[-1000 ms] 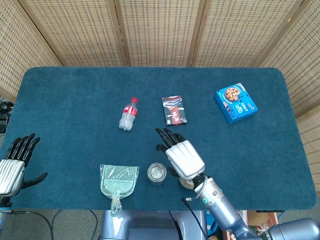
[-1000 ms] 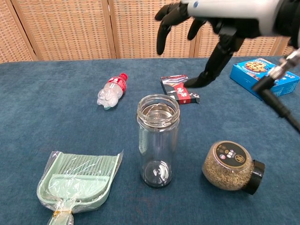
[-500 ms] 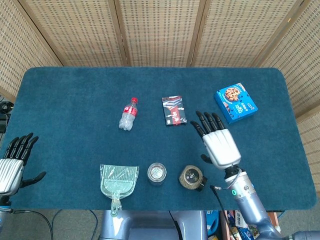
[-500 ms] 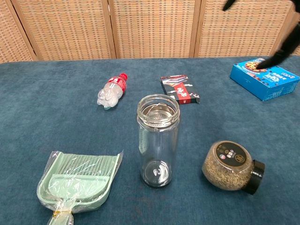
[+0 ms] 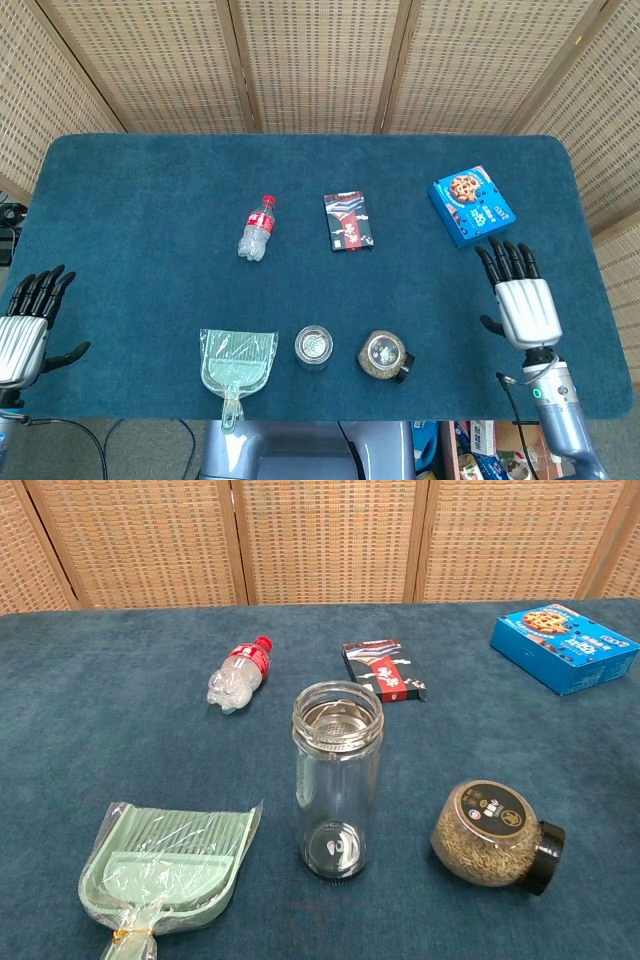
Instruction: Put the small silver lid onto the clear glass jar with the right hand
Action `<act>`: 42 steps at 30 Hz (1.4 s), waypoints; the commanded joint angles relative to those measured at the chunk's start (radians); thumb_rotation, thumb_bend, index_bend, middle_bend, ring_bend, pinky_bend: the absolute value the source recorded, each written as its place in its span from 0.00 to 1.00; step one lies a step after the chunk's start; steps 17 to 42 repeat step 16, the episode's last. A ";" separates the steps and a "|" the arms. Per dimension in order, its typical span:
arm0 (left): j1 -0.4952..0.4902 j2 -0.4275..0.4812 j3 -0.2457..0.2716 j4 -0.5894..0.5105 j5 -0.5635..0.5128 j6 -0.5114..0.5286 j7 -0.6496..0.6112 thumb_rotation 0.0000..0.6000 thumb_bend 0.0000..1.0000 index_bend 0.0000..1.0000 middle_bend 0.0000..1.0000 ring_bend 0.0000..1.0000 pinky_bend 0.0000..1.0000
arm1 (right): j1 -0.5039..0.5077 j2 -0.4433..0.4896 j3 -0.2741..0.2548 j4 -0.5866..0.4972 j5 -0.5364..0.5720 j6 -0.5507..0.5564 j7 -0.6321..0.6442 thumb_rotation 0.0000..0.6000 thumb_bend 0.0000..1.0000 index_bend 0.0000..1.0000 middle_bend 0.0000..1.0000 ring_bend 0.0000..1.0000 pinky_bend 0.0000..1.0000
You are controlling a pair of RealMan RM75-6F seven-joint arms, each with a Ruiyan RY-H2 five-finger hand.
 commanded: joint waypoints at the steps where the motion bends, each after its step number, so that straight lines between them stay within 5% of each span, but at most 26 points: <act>1: 0.001 0.000 0.001 0.004 -0.001 0.000 -0.001 1.00 0.19 0.00 0.00 0.00 0.00 | -0.045 -0.017 -0.018 0.038 -0.039 0.032 0.036 1.00 0.14 0.10 0.00 0.00 0.04; 16: -0.004 -0.022 0.005 0.035 -0.012 -0.026 0.014 1.00 0.19 0.00 0.00 0.00 0.00 | -0.155 -0.121 -0.010 0.286 -0.071 0.006 0.223 1.00 0.14 0.10 0.00 0.00 0.04; 42: -0.004 -0.022 0.005 0.035 -0.012 -0.026 0.014 1.00 0.19 0.00 0.00 0.00 0.00 | -0.155 -0.121 -0.010 0.286 -0.071 0.006 0.223 1.00 0.14 0.10 0.00 0.00 0.04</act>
